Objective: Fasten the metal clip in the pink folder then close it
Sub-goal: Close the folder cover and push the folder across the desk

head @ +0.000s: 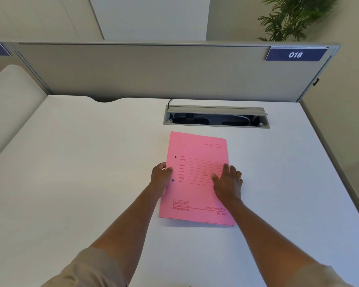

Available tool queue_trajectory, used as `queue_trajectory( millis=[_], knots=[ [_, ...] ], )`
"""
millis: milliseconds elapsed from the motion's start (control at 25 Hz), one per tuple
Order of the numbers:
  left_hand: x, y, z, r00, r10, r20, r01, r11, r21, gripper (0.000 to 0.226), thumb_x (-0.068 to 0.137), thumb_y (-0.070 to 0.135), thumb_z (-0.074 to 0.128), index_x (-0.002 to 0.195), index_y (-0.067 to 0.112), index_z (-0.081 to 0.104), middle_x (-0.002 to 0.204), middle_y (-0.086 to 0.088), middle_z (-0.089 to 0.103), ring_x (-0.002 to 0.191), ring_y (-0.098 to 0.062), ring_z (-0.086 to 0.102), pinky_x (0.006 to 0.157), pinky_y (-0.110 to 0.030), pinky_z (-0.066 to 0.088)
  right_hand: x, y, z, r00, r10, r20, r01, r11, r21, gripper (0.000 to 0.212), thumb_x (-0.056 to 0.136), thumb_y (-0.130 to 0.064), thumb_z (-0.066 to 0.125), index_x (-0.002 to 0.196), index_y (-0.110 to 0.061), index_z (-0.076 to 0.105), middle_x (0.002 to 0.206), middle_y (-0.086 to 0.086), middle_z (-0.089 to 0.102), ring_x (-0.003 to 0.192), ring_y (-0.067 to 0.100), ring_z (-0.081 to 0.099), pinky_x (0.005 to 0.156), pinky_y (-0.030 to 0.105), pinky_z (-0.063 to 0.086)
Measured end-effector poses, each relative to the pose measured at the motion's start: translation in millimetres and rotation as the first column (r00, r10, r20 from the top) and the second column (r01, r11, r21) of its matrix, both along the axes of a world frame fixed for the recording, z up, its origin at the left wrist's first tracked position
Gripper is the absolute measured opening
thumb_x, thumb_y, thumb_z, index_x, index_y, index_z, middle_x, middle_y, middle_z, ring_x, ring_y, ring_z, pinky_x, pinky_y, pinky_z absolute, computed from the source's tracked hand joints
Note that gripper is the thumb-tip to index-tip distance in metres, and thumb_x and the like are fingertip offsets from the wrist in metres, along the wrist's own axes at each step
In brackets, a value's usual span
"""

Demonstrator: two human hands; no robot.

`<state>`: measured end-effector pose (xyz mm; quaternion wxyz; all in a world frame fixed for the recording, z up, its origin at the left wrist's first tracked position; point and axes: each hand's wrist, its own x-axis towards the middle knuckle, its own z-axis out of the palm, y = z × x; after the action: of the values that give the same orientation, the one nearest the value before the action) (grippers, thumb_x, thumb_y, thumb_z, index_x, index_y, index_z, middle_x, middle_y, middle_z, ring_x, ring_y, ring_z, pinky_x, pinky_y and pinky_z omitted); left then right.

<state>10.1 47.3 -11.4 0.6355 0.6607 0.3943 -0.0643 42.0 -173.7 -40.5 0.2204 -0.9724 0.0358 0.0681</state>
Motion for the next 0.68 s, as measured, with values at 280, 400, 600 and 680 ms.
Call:
queue_trajectory(
  millis=[280, 400, 600, 680],
  knots=[
    [-10, 36, 2, 0.998, 0.070, 0.006, -0.069, 0.992, -0.108, 0.016, 0.102, 0.020, 0.050, 0.100, 0.024, 0.065, 0.095, -0.005, 0.077, 0.075, -0.025, 0.072, 0.071, -0.037, 0.061, 9, 18, 10, 0.999, 0.012, -0.032, -0.005, 0.980, 0.197, 0.050, 0.096, -0.038, 0.053, 0.139, -0.020, 0.034, 0.133, 0.007, 0.054, 0.119, 0.032, 0.057, 0.095, 0.052, 0.052],
    [-16, 58, 3, 0.996, 0.086, 0.021, -0.083, 0.992, -0.092, 0.016, 0.101, 0.018, 0.050, 0.104, 0.024, 0.065, 0.097, -0.006, 0.076, 0.076, -0.025, 0.071, 0.071, -0.037, 0.060, 10, 33, 14, 0.997, 0.055, -0.047, -0.036, 0.945, 0.326, 0.041, 0.095, -0.033, 0.055, 0.131, -0.030, 0.036, 0.124, 0.000, 0.060, 0.101, 0.025, 0.067, 0.077, 0.041, 0.057],
    [-27, 103, 10, 0.995, 0.080, 0.064, -0.078, 0.997, -0.027, 0.028, 0.102, 0.014, 0.045, 0.110, 0.031, 0.066, 0.096, -0.001, 0.075, 0.076, -0.021, 0.071, 0.066, -0.033, 0.059, 14, 72, 22, 0.990, 0.136, -0.039, -0.110, 0.914, 0.391, 0.052, 0.095, -0.023, 0.058, 0.141, -0.026, 0.034, 0.131, 0.002, 0.063, 0.111, 0.027, 0.065, 0.089, 0.042, 0.054],
    [-32, 120, 13, 0.998, 0.036, 0.060, -0.036, 0.999, 0.013, 0.034, 0.100, 0.010, 0.043, 0.113, 0.031, 0.066, 0.099, 0.000, 0.075, 0.078, -0.022, 0.072, 0.066, -0.032, 0.058, 17, 91, 24, 0.984, 0.169, -0.053, -0.136, 0.912, 0.386, 0.056, 0.095, -0.023, 0.058, 0.144, -0.024, 0.032, 0.133, 0.002, 0.062, 0.114, 0.028, 0.065, 0.092, 0.045, 0.054]
  ],
)
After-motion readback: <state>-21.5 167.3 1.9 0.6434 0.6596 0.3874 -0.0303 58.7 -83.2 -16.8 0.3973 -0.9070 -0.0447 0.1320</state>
